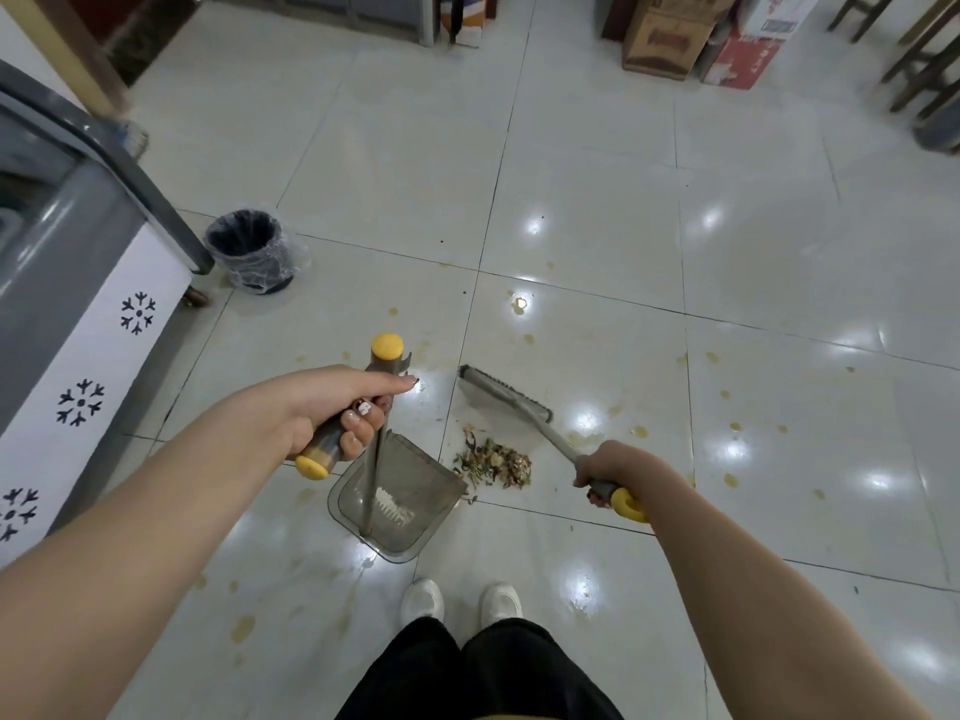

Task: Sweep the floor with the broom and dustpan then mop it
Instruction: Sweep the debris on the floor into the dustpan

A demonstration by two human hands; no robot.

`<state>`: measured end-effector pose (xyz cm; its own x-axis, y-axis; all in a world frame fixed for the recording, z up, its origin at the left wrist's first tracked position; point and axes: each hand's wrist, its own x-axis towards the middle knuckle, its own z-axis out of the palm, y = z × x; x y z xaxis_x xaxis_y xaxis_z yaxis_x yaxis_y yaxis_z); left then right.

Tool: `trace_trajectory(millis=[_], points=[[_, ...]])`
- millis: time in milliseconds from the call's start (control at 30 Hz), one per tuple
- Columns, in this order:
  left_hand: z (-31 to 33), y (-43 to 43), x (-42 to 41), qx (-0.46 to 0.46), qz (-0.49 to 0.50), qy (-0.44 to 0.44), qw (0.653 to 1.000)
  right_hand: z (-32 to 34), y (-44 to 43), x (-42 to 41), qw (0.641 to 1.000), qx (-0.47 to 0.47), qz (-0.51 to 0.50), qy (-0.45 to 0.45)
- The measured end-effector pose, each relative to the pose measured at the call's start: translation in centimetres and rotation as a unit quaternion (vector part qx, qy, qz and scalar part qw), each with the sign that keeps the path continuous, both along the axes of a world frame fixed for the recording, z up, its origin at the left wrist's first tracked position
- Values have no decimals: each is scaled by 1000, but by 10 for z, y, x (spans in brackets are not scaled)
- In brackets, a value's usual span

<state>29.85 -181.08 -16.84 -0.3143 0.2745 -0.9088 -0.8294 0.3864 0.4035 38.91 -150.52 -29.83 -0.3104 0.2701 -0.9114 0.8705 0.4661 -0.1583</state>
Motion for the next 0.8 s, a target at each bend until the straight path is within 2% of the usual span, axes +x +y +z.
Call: trace_trajectory(millis=[133,367,467,633,800], points=[[-3,0,5,1,-27,0,1000,-12,-5,-5,1000,6,-16,-17],[-4,2,-1,-18,-73,-11,997,-39,-14,28,984,47,125,-116],[-7,2,2,-28,-102,-15,994,-36,-3,45,974,72,173,-126],[-7,4,9,-35,-122,-19,992,-15,20,49,965,97,196,-143],[-5,2,19,-45,-133,-16,990,2,27,56,971,72,178,-140]])
